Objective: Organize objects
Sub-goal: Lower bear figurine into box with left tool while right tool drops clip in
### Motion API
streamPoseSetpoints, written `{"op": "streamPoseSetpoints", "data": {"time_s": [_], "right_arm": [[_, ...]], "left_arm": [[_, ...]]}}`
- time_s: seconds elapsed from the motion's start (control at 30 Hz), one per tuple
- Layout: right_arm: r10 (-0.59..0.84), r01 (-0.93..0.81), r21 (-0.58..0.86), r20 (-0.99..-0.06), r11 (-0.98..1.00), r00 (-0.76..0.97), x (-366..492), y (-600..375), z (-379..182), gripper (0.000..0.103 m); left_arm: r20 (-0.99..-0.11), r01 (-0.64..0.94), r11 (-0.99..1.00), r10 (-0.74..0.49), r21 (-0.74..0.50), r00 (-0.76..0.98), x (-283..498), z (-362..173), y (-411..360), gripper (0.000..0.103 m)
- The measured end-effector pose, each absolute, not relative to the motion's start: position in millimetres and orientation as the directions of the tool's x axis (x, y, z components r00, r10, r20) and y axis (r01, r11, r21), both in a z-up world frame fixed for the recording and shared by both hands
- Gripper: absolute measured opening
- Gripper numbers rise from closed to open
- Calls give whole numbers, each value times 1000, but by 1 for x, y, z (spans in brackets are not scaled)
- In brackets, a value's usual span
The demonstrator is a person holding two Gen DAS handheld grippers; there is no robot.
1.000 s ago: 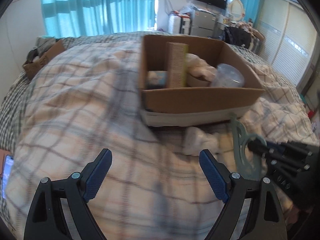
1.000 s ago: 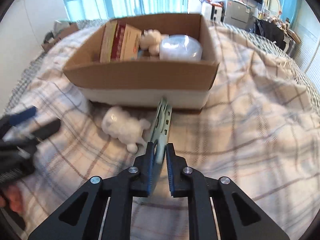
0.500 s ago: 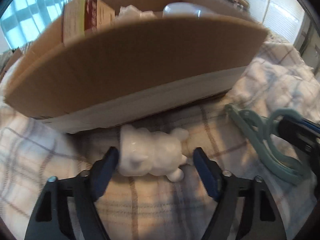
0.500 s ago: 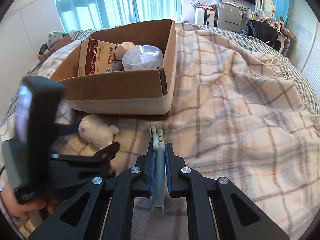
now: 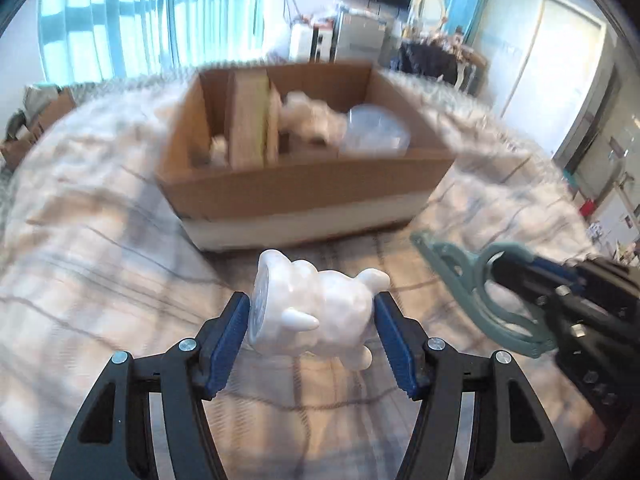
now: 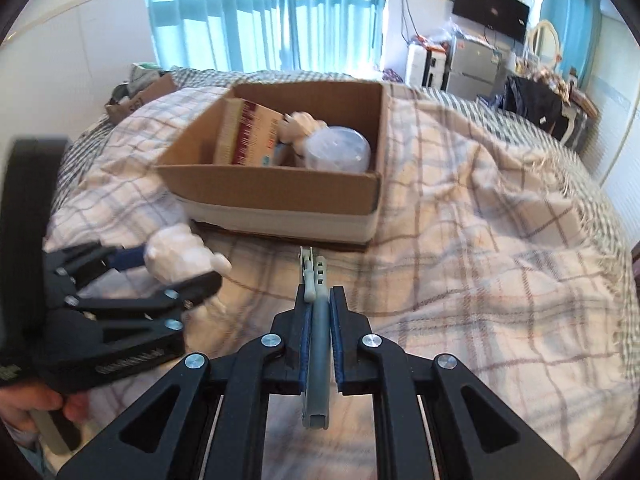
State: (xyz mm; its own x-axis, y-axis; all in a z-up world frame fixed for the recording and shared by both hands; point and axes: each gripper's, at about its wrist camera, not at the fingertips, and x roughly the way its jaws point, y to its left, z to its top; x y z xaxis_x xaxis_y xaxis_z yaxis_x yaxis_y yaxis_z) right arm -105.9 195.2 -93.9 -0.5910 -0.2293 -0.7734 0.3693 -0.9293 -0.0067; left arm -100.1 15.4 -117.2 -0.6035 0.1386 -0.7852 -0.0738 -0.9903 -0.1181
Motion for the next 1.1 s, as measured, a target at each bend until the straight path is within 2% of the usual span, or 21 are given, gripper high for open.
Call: {"op": "streamPoseSetpoints", "data": {"time_s": [0.23, 0.53, 0.97, 1.1], "right_arm": [[-268, 390, -22, -691, -920, -671, -88, 188, -29, 9], [-336, 434, -16, -608, -901, -719, -134, 171, 40, 9], [-367, 445, 65, -676, -893, -638, -271, 141, -5, 9], [-384, 423, 130, -703, -897, -599, -298, 148, -29, 9]], "left_arm": [[-677, -54, -991, 126, -126, -725, -96, -37, -1, 65], [-652, -21, -994, 84, -104, -754, -147, -3, -23, 65], [-683, -32, -986, 137, -163, -717, -241, -36, -30, 65], [-696, -65, -989, 140, -134, -704, -261, -51, -20, 65]]}}
